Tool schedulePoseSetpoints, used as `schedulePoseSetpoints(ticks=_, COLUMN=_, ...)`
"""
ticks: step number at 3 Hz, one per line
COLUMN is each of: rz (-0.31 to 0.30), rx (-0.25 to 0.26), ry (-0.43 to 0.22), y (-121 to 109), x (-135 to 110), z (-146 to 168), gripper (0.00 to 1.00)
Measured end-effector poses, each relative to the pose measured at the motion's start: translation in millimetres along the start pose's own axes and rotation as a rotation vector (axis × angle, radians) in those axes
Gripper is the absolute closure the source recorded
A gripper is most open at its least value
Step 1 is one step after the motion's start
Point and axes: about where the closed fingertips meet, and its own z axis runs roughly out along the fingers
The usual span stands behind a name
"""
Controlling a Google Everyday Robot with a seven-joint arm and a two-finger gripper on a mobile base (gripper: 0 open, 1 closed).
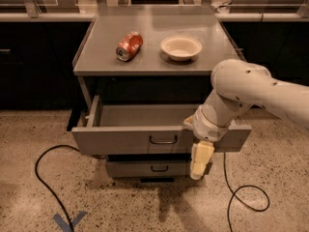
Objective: Close top drawer
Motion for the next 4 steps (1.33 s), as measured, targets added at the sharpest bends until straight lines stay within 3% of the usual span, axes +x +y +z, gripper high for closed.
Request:
schedulePoseSetpoints(ticks=3, rz=0.028, rx=-0.081, ry=-0.040, y=42, x=2, z=23, gripper=0.00)
schedulePoseSetpoints(ticks=4, rz=0.033, rx=-0.115, ry=-0.026, y=30, x=14, z=46, gripper=0.00)
